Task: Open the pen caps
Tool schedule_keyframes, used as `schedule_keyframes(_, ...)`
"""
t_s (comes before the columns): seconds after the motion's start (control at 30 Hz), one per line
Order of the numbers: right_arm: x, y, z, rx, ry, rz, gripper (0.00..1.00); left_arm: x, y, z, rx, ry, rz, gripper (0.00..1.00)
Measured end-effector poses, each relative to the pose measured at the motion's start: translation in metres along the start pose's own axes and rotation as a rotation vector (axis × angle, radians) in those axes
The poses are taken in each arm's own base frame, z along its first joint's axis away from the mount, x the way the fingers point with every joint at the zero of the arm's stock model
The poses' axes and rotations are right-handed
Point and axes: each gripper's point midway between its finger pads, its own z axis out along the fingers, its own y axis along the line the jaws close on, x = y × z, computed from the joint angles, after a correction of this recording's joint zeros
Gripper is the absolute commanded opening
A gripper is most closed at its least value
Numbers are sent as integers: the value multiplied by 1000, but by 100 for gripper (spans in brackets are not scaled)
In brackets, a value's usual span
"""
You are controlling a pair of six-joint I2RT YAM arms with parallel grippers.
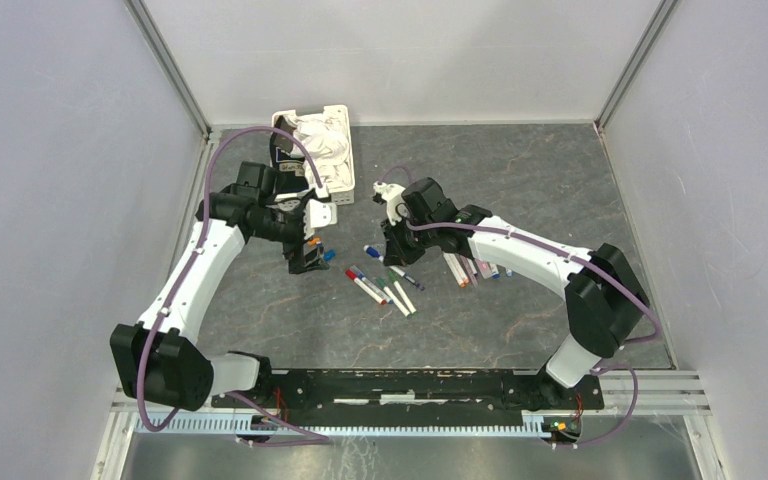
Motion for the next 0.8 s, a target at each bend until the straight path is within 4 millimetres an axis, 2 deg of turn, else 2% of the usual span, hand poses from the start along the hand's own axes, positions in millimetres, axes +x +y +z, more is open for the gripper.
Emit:
schedule_keyframes(0.2, -19, 40, -5, -207, -7, -3, 0, -10, -28, 14, 124, -61, 104, 92)
schedule_keyframes(0.3, -24, 52, -6, -276, -6, -1, 0, -13, -37, 20, 164, -69, 143, 88)
schedule_keyframes(0.6, -22, 74, 0, -428, 37, 33, 0, -9, -46, 31, 221, -69, 163, 68)
schedule_keyframes(0.8, -25, 80, -1, -472, 44, 46, 0, -7, -50, 34, 242, -68, 180, 55)
